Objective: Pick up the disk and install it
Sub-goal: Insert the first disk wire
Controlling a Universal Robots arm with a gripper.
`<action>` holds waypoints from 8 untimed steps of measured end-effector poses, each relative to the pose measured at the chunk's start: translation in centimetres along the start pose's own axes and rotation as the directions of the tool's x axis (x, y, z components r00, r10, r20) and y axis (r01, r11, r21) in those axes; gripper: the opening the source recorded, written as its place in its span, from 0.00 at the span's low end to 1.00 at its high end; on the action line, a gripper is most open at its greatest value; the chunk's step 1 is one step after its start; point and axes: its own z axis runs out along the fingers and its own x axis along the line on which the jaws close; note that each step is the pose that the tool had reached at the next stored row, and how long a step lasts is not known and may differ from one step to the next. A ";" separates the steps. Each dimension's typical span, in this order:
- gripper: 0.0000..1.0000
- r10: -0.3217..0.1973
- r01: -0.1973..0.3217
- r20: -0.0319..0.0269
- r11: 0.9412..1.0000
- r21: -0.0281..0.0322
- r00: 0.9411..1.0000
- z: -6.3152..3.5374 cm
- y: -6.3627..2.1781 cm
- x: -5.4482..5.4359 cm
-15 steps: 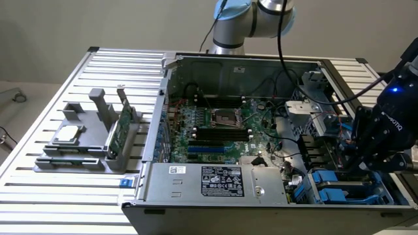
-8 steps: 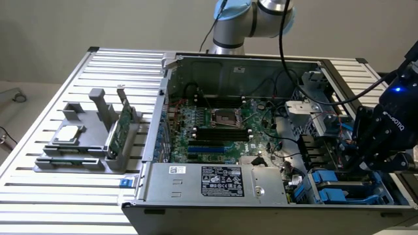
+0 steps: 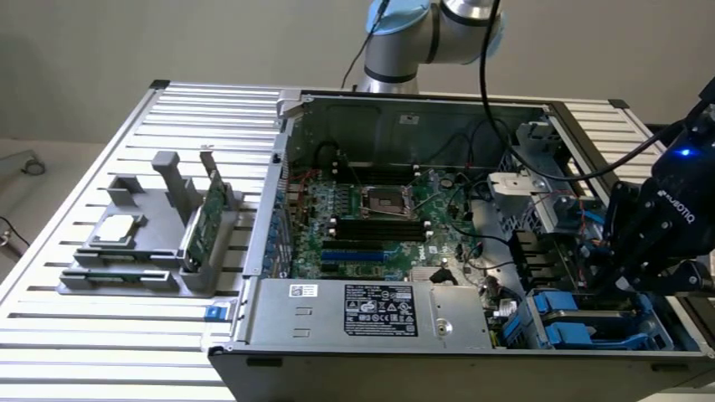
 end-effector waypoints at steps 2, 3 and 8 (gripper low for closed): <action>0.16 0.000 0.000 0.000 1.000 0.002 1.000 0.00 0.10 0.0; 0.16 0.000 0.000 0.000 1.000 0.004 1.000 0.01 0.14 0.0; 0.16 -0.002 0.002 0.002 1.000 0.017 1.000 0.06 0.26 0.0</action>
